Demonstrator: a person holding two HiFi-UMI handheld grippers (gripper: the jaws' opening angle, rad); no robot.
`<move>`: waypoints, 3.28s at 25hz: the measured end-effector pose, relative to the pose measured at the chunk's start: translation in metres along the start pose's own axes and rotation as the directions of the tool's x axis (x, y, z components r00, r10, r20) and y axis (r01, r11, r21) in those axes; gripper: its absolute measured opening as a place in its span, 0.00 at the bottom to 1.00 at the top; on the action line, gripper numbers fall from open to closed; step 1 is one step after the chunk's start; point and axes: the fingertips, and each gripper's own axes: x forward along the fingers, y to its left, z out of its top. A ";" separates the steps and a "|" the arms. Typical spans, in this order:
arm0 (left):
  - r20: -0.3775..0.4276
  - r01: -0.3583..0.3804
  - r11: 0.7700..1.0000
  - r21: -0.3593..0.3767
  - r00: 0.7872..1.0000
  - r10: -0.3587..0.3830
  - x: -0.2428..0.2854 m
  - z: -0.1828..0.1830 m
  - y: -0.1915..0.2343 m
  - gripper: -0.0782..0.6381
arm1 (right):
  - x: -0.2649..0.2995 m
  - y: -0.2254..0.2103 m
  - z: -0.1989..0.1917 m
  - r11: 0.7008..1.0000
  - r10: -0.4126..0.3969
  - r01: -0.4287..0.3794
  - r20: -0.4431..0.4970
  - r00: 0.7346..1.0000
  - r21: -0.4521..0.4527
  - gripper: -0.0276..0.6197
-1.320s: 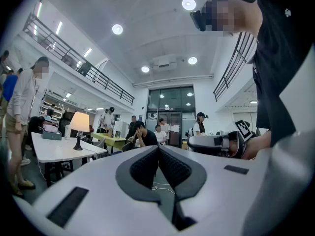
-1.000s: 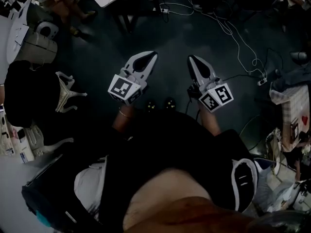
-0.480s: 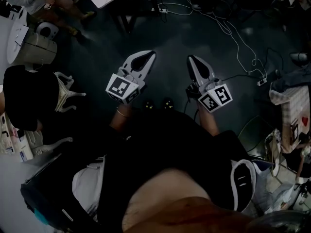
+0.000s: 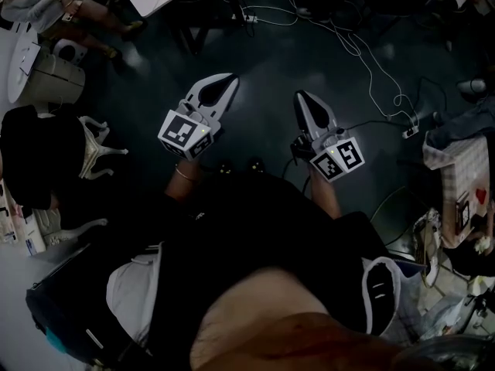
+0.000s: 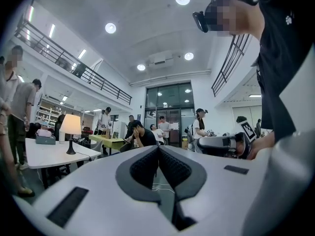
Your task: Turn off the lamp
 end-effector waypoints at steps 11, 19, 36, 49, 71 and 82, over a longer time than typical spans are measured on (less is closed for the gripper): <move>-0.043 -0.046 0.999 0.019 0.998 0.047 0.018 -0.008 -0.009 0.12 | -0.005 -0.027 0.009 0.998 0.053 -0.053 0.014 0.999 0.029 0.04; -0.013 -0.029 0.999 -0.016 1.000 0.029 0.026 0.008 0.011 0.12 | 0.019 -0.026 0.001 0.997 0.069 -0.070 0.021 0.997 0.043 0.04; -0.003 -0.004 0.997 -0.075 1.000 0.004 0.103 -0.018 0.080 0.12 | 0.090 -0.091 0.014 0.998 0.067 -0.067 -0.027 0.997 -0.013 0.04; -0.001 -0.029 0.996 -0.083 1.000 0.029 0.151 -0.013 0.129 0.12 | 0.147 -0.140 0.020 0.995 0.102 -0.102 -0.070 0.992 0.007 0.04; 0.000 -0.030 0.996 -0.082 1.000 0.030 0.221 -0.033 0.184 0.12 | 0.193 -0.217 0.029 0.997 0.072 -0.070 -0.068 0.995 0.024 0.04; 0.004 -0.059 0.998 -0.035 0.998 0.059 0.252 -0.033 0.172 0.12 | 0.187 -0.251 0.044 0.993 0.109 -0.105 -0.086 0.990 0.053 0.04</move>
